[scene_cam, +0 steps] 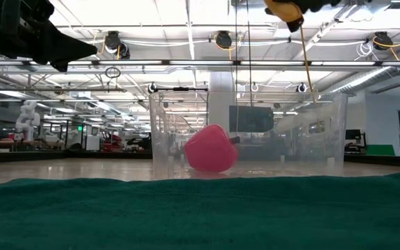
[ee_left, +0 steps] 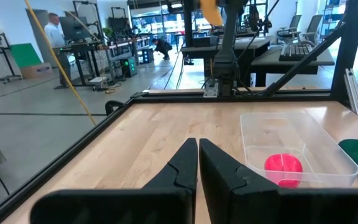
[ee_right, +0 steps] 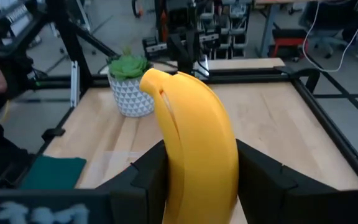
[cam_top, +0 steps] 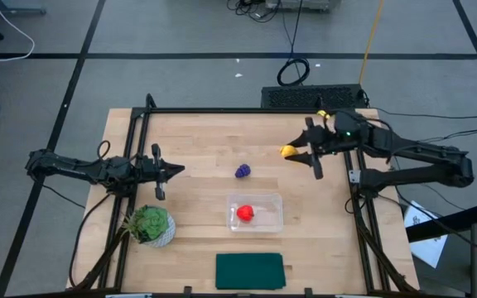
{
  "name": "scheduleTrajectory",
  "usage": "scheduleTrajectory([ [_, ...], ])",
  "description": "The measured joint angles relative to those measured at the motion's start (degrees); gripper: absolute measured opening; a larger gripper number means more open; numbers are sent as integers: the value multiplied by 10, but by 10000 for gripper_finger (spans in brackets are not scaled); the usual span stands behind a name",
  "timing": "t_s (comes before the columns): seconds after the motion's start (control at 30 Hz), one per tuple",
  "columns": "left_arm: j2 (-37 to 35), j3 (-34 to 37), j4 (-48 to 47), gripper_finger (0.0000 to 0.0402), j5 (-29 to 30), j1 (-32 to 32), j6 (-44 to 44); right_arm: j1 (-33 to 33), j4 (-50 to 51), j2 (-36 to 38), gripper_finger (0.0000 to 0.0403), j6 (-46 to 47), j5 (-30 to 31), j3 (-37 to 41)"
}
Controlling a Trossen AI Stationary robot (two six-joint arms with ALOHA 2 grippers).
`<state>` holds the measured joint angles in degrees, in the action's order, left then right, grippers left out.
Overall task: Pick and placing Produce into tupperware
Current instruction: Put the banana into the transparent bin
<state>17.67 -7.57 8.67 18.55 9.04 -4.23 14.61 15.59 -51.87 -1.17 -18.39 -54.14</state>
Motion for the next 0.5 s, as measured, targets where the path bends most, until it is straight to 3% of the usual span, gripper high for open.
scheduleTrajectory([
  [0.27, 0, 0, 0, 21, 0, 0, 0, 0, -83, 82, 147, 35, -1, 102],
  [0.5, 0, 0, -1, 21, 0, 0, 0, -1, -85, 125, 147, 42, 1, 147],
])
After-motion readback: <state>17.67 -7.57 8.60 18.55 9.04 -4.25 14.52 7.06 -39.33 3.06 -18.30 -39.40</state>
